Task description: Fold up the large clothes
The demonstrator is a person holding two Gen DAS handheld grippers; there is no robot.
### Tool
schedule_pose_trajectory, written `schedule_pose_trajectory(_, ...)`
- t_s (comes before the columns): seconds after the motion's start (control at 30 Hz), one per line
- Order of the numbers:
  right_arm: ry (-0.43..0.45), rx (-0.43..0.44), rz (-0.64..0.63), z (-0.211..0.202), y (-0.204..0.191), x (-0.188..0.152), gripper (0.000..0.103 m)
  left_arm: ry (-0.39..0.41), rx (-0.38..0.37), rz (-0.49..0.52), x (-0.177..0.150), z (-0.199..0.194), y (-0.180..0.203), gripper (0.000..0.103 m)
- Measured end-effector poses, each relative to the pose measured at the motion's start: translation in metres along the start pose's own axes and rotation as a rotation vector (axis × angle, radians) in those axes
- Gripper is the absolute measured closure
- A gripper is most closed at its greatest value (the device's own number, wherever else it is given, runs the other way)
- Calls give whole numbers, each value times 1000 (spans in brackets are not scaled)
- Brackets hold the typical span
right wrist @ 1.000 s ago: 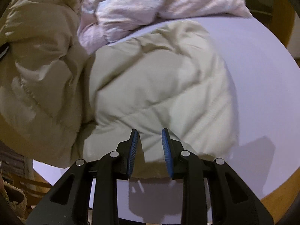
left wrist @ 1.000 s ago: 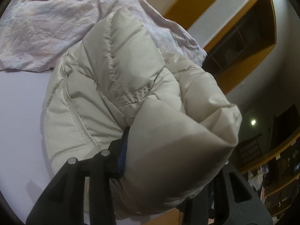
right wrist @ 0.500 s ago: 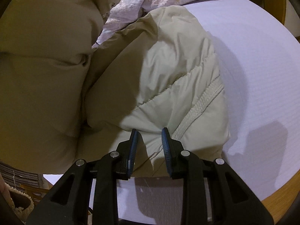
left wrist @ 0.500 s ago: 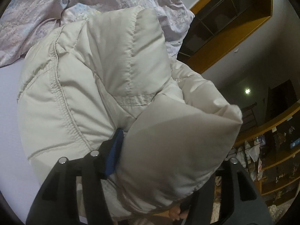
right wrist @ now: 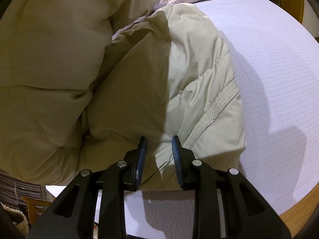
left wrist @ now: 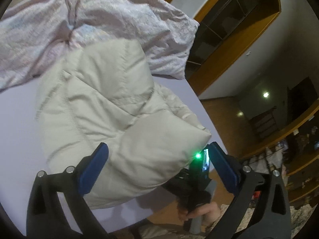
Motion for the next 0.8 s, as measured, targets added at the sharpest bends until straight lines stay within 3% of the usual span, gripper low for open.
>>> schedule_pose_trajectory(0.17, -1, 1, 2, 1, -1, 0, 75, 70, 49, -26, 9, -39, -19, 3)
schedule_pose_trajectory(0.37, 0, 2, 3, 2, -1, 1, 75, 105, 177, -82, 19, -64, -71, 4)
schedule_pose_trajectory(0.57, -2, 6, 5, 3, -1, 1, 75, 81, 231, -115, 24, -55, -105, 4)
schedule_pose_trajectory(0.8, -1, 9, 8, -1, 0, -1, 75, 33, 242, -101, 25, -32, -114, 5)
Point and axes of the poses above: each gripper's, at about its wrist camera, not at the fingertips, and z roughly the way its jaws point, y to its right, x to its top, the point moved 6 cm from there along z, roughly the way its jaws point, and after that the axes turned 13 degrees about -x, right-handed, at the moved point
